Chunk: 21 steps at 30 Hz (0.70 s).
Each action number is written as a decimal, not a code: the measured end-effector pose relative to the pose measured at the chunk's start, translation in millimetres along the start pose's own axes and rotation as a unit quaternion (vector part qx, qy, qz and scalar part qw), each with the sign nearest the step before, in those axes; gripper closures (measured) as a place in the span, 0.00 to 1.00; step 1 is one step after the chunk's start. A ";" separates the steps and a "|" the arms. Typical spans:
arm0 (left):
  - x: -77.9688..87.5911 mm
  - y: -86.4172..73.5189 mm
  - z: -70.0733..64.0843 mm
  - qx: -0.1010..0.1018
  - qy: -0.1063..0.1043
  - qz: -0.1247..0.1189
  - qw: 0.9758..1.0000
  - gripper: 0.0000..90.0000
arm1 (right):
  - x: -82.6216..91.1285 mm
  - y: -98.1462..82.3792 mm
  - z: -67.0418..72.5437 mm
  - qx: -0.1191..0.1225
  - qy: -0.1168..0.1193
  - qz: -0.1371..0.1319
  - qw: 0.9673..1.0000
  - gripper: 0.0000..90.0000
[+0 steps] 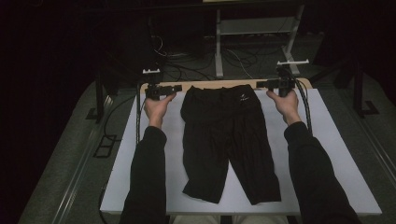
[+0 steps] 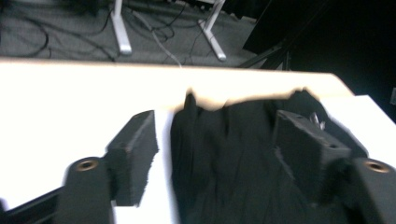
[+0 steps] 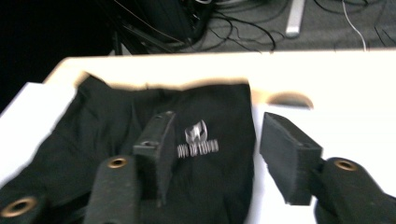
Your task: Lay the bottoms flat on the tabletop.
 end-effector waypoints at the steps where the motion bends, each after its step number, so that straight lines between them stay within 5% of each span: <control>1: 2.1 -5.7 2.5 0.007 -0.003 -0.003 1.000 0.28 | 0.2 -5.6 -3.4 -0.001 -0.003 0.003 1.000 0.45; 4: 9.2 -21.3 5.2 0.023 -0.021 -0.007 0.999 0.21 | 4.4 -22.1 -11.5 -0.008 -0.004 0.001 1.000 0.36; 13: 14.7 -45.5 -9.6 0.010 -0.047 -0.002 0.999 0.01 | 20.1 -51.9 -17.0 0.000 0.022 0.018 1.000 0.14; 16: 16.3 -50.3 -15.0 0.005 -0.054 0.003 0.999 0.00 | 26.2 -60.8 -17.9 -0.002 0.039 0.027 0.999 0.03; 21: 20.5 -60.0 -22.3 -0.002 -0.059 0.012 0.998 0.00 | 40.2 -73.3 -18.7 0.004 0.051 0.026 0.998 0.02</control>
Point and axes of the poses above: each handheld gripper's, and its own axes: x roughly backward along the jaws, y roughly out of its top, z roughly to its left, the point moved 10 cm from there along -x, roughly forward along the jaws, and after that the axes turned 1 degree about -z, right-handed, at the moved point
